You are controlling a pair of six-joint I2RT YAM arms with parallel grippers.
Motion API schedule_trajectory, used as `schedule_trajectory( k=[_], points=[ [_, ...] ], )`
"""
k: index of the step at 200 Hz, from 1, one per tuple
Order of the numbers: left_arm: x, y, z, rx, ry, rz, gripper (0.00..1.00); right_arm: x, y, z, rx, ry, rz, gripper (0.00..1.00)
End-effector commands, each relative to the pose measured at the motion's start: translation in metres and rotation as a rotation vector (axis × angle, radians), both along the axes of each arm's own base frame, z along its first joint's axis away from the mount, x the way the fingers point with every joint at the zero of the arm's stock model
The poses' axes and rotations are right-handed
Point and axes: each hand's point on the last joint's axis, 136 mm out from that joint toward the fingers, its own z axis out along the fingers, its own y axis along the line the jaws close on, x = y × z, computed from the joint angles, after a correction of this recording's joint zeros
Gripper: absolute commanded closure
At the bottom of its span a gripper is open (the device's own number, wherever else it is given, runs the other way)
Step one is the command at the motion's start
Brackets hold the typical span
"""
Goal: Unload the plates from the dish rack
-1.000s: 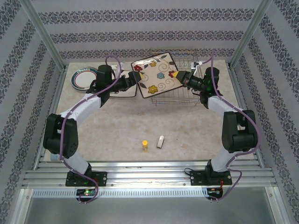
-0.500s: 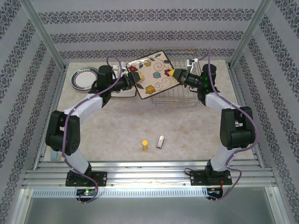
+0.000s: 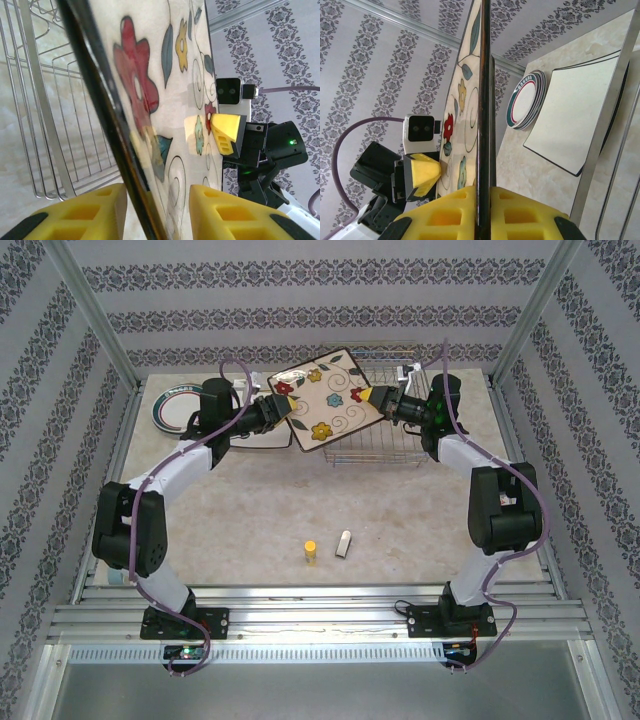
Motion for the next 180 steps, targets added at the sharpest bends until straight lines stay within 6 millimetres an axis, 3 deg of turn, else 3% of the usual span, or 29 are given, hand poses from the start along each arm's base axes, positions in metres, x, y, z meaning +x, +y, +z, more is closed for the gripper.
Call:
schedule_trajectory(
  k=[1, 84, 147, 180],
  points=[
    [-0.003, 0.002, 0.013, -0.011, -0.028, -0.007, 0.66, -0.003, 0.0, 0.055, 0.016, -0.207, 0.032, 1.0],
    [0.0, 0.002, 0.005, -0.014, 0.003, 0.002, 0.69, 0.001, 0.009, 0.056, 0.019, -0.215, 0.041, 1.0],
    [0.005, 0.001, 0.004, -0.018, 0.012, 0.006, 1.0, 0.003, 0.015, 0.052, 0.018, -0.206, 0.056, 1.0],
    [0.01, 0.0, 0.005, -0.055, 0.013, 0.012, 1.0, 0.009, 0.012, 0.047, 0.009, -0.178, 0.041, 0.99]
  ],
)
